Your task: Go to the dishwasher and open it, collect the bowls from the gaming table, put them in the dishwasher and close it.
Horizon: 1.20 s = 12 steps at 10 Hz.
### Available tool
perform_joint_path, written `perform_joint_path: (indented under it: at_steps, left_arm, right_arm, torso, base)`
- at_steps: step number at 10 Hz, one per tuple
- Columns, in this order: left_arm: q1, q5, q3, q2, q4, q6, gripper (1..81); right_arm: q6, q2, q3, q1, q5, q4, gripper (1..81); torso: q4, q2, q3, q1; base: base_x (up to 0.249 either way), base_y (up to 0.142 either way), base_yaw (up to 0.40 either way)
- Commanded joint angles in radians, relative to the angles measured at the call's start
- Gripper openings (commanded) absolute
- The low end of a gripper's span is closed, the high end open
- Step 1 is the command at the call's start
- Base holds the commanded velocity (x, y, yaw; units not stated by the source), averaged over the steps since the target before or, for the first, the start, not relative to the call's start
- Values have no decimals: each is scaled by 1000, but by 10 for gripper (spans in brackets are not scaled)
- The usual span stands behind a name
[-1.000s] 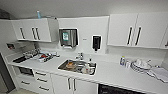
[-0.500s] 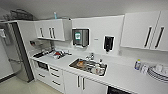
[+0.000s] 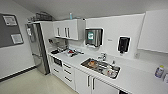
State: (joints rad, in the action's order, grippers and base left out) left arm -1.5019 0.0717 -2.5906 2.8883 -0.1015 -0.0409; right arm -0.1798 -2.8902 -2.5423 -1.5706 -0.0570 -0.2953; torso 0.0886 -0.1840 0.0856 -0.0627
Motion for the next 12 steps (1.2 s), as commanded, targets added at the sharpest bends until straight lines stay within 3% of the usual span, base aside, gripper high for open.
perform_joint_path:
  at_steps: [1, 6, 7, 9, 10, 12]
  left_arm:
    - [50, -35, 7, -9, 6, 4, 811]
    - [48, -33, 6, -9, 2, 3, 811]
    - [48, -33, 6, -7, 0, 3, 811]
    - [48, -35, 6, -7, 2, 3, 811]
    - [48, -35, 6, -7, 2, 3, 811]
    - [48, -33, 7, -6, 3, 3, 811]
  right_arm:
    - [5, 81, 85, 45, 36, -15, 811]
    - [11, 63, 38, 37, 36, -5, 811]
    - [31, 55, 33, 33, 32, -1, 811]
    - [158, 15, -10, 24, 23, 95, 811]
    - [178, 7, -39, 31, 31, 130, 811]
    - [178, 15, -27, 31, 29, 133, 811]
  torso:
    - [0, 0, 0, 0]
    - [0, 0, 0, 0]
    - [0, 0, 0, 0]
    - [0, 0, 0, 0]
    - [0, 0, 0, 0]
    - [0, 0, 0, 0]
  base:
    - [0, 0, 371]
    - [0, 0, 371]
    - [0, 0, 371]
    - [0, 0, 371]
    - [0, 0, 371]
    - [0, 0, 371]
